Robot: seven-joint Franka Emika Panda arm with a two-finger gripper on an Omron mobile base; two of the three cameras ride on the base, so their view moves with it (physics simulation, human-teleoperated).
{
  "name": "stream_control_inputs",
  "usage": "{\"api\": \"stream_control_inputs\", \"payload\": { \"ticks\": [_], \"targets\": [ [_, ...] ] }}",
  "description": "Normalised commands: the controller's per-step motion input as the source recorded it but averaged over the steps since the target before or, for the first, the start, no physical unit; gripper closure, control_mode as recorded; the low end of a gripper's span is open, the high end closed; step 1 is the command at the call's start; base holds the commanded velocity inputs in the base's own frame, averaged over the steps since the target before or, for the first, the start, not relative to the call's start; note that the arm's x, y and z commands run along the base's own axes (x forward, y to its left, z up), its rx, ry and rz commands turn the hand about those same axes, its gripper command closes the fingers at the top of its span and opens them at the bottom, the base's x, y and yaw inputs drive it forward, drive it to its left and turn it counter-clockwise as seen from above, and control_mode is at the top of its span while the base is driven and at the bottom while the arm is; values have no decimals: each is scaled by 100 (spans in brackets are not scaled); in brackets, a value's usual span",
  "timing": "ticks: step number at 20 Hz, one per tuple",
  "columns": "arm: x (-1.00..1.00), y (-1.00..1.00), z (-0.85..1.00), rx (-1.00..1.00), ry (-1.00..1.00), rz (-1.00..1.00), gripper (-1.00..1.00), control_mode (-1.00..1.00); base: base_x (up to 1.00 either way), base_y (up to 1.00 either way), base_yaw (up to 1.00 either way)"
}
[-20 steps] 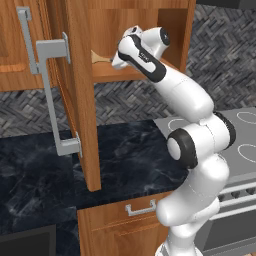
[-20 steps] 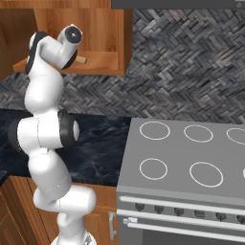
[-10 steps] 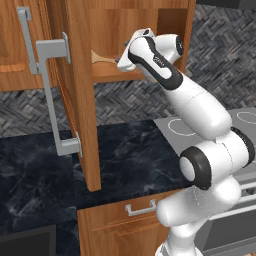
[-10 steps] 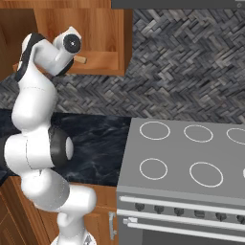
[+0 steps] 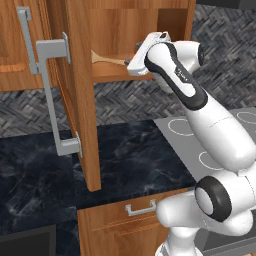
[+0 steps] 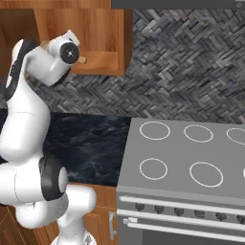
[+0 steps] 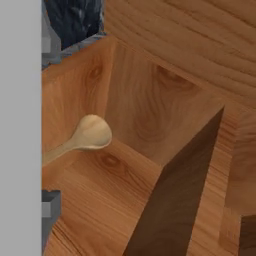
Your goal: Organize the utensils by type. Pick up the wooden spoons from the counter and place them in the open cabinet. Then pick up the metallic utensils from the counter and place them in the open drawer.
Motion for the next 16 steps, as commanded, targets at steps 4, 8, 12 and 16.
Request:
{"api": "stream_control_inputs", "payload": {
  "ticks": [4,8,12,16],
  "targets": [
    [-85,-4,14,12,9,-16,-100,-100,0,0,0],
    [-98,-7,11,15,8,-24,-100,-100,0,0,0],
    [-96,-6,0,19,18,-42,-100,-100,0,0,0],
    [-96,-15,0,18,33,-35,-100,-100,0,0,0]
  ]
}}
